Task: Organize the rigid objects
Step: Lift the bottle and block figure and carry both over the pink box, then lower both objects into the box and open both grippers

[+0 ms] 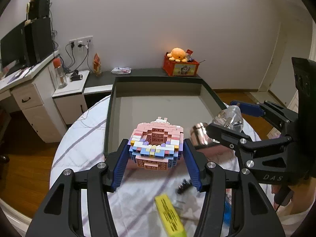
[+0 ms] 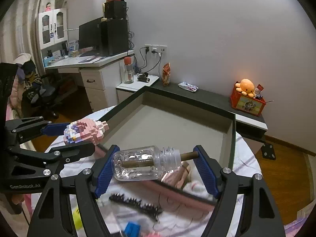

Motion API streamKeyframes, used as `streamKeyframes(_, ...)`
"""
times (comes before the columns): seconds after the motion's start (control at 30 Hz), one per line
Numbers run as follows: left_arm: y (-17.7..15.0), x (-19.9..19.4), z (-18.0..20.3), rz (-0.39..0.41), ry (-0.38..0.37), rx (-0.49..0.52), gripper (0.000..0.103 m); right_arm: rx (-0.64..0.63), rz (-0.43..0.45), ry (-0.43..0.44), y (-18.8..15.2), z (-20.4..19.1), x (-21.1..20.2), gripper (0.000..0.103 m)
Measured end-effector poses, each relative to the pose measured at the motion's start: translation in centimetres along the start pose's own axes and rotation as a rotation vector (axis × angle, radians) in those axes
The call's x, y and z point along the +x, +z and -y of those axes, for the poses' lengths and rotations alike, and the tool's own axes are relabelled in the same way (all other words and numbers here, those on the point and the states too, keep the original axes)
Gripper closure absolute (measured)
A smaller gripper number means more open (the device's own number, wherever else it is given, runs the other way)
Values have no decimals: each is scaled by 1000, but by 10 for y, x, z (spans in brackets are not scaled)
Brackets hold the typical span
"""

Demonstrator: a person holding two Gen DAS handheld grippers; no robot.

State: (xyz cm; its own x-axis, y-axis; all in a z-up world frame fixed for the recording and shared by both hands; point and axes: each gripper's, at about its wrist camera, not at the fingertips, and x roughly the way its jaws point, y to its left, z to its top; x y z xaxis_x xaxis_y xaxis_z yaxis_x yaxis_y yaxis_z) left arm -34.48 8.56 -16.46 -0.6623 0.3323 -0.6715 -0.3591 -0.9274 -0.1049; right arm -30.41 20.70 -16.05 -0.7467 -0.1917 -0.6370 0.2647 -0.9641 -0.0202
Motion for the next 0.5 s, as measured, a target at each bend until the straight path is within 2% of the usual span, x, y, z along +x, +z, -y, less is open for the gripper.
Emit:
streamKeyframes(0.23, 16, 41, -9, -59, -1, 0, 48, 23, -69, -16, 12, 14, 41, 25)
streamKeyframes(0.5, 17, 75, -19, -126, 54, 3, 48, 4, -164, -22, 21, 20, 77, 25)
